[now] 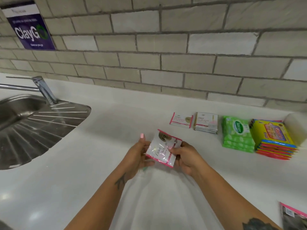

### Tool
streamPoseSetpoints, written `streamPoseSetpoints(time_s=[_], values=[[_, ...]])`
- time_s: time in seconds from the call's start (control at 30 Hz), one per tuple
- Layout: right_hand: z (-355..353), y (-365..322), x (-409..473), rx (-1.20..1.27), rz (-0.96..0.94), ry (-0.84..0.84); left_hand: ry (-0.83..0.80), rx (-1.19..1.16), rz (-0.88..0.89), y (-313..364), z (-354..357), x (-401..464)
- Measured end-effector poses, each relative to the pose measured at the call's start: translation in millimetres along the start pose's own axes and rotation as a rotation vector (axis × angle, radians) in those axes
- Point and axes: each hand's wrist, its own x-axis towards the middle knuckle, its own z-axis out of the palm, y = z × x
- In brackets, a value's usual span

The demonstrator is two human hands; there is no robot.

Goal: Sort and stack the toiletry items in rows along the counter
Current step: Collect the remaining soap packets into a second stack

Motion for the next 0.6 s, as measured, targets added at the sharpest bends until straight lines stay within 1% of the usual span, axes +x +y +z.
streamPoseSetpoints(time_s=[0.07, 0.1, 0.17, 0.23, 0.3, 0.33, 0.4, 0.43, 0.5, 0.57, 0.6], values=[[1.7, 0.5, 9.0, 0.142, -0.031, 0.027, -0.113, -0.05, -0.07, -3.5, 7.8, 8.2], [2.2, -0.4, 12.6, 0.155, -0.061, 0.043, -0.134, -0.053, -0.075, -6.6, 12.3, 13.6], [0.3, -2.9, 20.3, 0.093, -0.134, 0.1, -0.13, -0.054, -0.051, -9.5, 20.0, 28.9], [-5.2, -7.1, 29.7, -0.04, -0.205, 0.184, -0.099, -0.083, -0.038, -5.8, 25.5, 47.1], [-14.5, -13.3, 41.2, -0.214, -0.267, 0.285, -0.064, -0.099, -0.043, 4.3, 29.3, 67.1], [-19.2, -16.8, 45.4, -0.302, -0.328, 0.306, -0.055, -0.1, -0.054, 10.4, 30.3, 78.1], [-27.2, -24.4, 52.5, -0.499, -0.487, 0.284, -0.069, -0.084, -0.076, 22.2, 31.8, 101.8], [-30.0, -29.0, 55.1, -0.631, -0.56, 0.268, -0.083, -0.072, -0.081, 28.2, 33.2, 112.7], [-36.6, -36.1, 62.2, -0.986, -0.677, 0.284, -0.088, -0.026, -0.079, 38.5, 36.4, 135.8], [-41.8, -45.5, 72.9, -1.334, -0.772, 0.41, -0.075, 0.05, -0.086, 47.2, 41.1, 157.0], [-44.8, -48.7, 81.5, -1.439, -0.835, 0.494, -0.075, 0.087, -0.083, 50.7, 43.5, 166.3]])
